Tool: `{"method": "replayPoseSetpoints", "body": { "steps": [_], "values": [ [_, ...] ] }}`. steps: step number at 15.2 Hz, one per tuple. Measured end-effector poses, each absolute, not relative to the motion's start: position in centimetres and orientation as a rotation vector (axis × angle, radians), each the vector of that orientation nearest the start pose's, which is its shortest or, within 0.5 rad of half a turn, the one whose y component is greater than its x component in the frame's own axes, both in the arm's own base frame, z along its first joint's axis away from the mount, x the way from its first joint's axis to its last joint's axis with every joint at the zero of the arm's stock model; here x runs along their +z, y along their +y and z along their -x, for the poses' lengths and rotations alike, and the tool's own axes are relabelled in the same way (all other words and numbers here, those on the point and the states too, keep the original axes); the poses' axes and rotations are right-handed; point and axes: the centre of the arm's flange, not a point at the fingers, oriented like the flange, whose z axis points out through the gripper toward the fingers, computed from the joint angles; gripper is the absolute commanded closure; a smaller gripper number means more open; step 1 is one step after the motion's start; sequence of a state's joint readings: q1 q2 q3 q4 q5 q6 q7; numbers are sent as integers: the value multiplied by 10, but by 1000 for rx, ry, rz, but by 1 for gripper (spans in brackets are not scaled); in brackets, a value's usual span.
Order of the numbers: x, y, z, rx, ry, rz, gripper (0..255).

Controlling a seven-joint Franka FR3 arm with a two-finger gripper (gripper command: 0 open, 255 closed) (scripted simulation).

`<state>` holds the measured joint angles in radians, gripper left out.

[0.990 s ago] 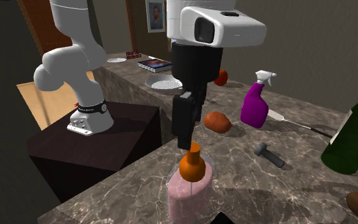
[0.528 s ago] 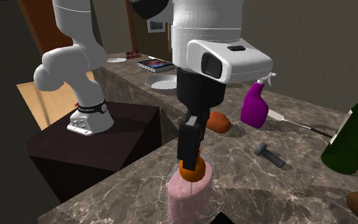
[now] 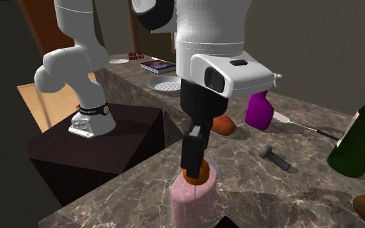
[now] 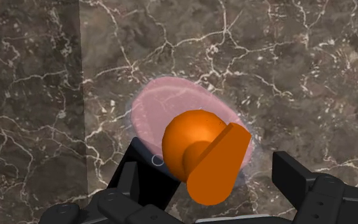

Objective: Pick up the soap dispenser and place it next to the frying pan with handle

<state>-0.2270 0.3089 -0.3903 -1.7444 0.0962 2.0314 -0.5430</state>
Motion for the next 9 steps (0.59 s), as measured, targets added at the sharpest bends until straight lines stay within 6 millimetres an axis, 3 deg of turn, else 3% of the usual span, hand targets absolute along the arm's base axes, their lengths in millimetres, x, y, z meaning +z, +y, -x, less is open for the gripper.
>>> {"method": "replayPoseSetpoints", "body": {
  "steps": [1, 9],
  "values": [
    [408, -348, -534, 22, 159, 3164, 255],
    [409, -349, -534, 21, 159, 3164, 255]
  ]
}}
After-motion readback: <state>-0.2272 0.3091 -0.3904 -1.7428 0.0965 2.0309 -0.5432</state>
